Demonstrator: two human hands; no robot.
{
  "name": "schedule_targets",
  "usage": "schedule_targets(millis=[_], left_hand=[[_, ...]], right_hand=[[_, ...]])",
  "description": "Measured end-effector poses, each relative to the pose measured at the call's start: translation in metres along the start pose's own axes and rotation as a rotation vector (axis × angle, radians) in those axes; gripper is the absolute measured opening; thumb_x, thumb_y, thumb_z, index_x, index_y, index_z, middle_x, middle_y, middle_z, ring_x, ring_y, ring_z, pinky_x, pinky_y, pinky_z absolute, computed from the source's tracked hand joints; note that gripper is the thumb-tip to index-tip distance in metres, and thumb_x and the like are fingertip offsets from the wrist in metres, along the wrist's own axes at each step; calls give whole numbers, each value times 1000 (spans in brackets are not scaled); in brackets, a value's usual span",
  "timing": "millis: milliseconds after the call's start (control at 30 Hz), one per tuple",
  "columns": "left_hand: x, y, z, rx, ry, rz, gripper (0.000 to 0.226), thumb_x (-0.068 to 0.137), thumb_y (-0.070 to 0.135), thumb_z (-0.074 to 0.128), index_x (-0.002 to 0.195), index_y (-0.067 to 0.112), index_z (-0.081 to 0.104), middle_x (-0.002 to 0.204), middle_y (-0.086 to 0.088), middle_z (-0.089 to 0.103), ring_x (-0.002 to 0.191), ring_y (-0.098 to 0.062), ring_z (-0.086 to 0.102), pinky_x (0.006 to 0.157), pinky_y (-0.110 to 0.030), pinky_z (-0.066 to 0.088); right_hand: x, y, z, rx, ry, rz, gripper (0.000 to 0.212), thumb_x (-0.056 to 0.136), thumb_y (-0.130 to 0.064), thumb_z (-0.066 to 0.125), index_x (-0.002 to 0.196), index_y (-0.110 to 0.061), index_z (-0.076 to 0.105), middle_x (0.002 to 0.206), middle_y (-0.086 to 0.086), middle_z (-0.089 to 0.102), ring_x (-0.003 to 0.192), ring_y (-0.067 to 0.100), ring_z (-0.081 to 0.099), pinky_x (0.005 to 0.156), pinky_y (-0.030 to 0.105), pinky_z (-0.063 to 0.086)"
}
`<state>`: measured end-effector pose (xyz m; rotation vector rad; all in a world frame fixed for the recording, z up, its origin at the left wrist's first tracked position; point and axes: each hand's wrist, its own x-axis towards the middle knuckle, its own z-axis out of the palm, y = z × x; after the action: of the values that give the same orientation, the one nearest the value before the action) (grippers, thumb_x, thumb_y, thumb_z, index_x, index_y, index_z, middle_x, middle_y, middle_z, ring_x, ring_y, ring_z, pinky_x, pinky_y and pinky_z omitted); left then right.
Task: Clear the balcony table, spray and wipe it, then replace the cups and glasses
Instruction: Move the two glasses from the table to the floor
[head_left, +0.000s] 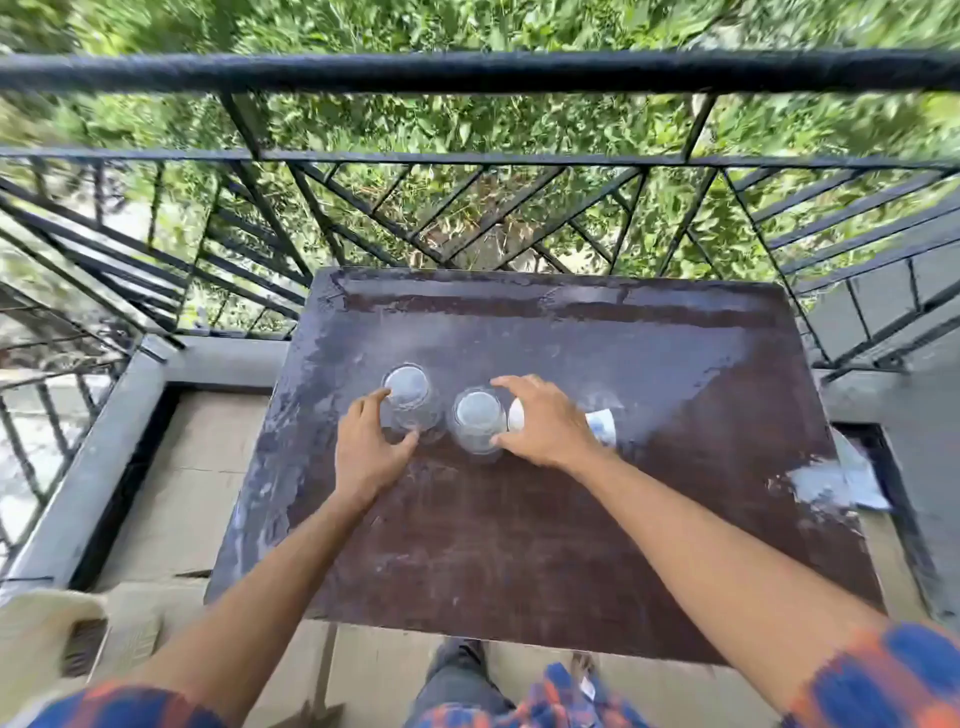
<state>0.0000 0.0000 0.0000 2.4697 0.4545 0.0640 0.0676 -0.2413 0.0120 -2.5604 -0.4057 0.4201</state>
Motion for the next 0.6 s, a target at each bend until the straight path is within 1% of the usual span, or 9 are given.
schedule_targets(millis=[67, 167, 200, 300, 400, 467, 533, 600], left_hand=[[13, 0, 0, 0, -59, -2, 79, 73, 32, 85, 141, 11, 53, 136, -16, 57, 129, -37, 51, 106, -48, 44], [37, -6, 2, 56, -153, 40, 90, 65, 46, 79, 146, 27, 45, 136, -11, 52, 128, -36, 49, 100, -49, 48], [44, -8, 4, 74, -188, 42, 92, 64, 47, 80, 147, 31, 42, 137, -10, 51, 130, -35, 49, 99, -49, 49], [65, -12, 10, 116, -302, 63, 101, 67, 45, 87, 153, 31, 37, 143, -8, 48, 131, -35, 49, 96, -48, 48], [80, -11, 16, 154, -361, 88, 98, 69, 46, 85, 152, 29, 36, 142, -10, 51, 128, -38, 54, 96, -48, 49], [90, -11, 17, 162, -398, 94, 92, 68, 47, 84, 146, 28, 39, 136, -10, 55, 124, -38, 57, 91, -47, 50], [95, -9, 15, 210, -411, 127, 85, 68, 51, 81, 138, 26, 40, 130, -9, 56, 118, -39, 60, 86, -46, 51], [95, -11, 10, 196, -400, 123, 81, 66, 55, 77, 133, 25, 42, 126, -8, 58, 114, -39, 61, 84, -45, 51]], right_hand=[[11, -12, 3, -13, -41, 24, 89, 67, -50, 80, 145, -44, 38, 136, -4, 52, 126, 26, 51, 100, 42, 49], [28, -30, 14, -76, -116, 79, 97, 66, -52, 84, 149, -43, 34, 136, 1, 50, 125, 30, 51, 101, 44, 48], [33, -34, 18, -115, -137, 87, 98, 66, -53, 84, 149, -42, 34, 137, 2, 49, 125, 31, 50, 100, 45, 48], [38, -41, 26, -246, -191, 94, 96, 68, -51, 83, 150, -39, 33, 139, 2, 45, 126, 31, 47, 97, 45, 50], [39, -44, 33, -328, -192, 114, 87, 71, -38, 81, 146, -34, 36, 137, 3, 44, 123, 32, 48, 85, 43, 50], [42, -47, 34, -368, -178, 123, 80, 71, -32, 78, 141, -29, 39, 134, 4, 45, 120, 34, 50, 80, 42, 51], [44, -48, 35, -374, -167, 119, 78, 69, -32, 77, 138, -27, 42, 130, 4, 46, 118, 34, 51, 81, 43, 55], [43, -48, 36, -325, -145, 149, 77, 67, -36, 77, 136, -28, 45, 127, 3, 48, 115, 33, 54, 85, 45, 55]])
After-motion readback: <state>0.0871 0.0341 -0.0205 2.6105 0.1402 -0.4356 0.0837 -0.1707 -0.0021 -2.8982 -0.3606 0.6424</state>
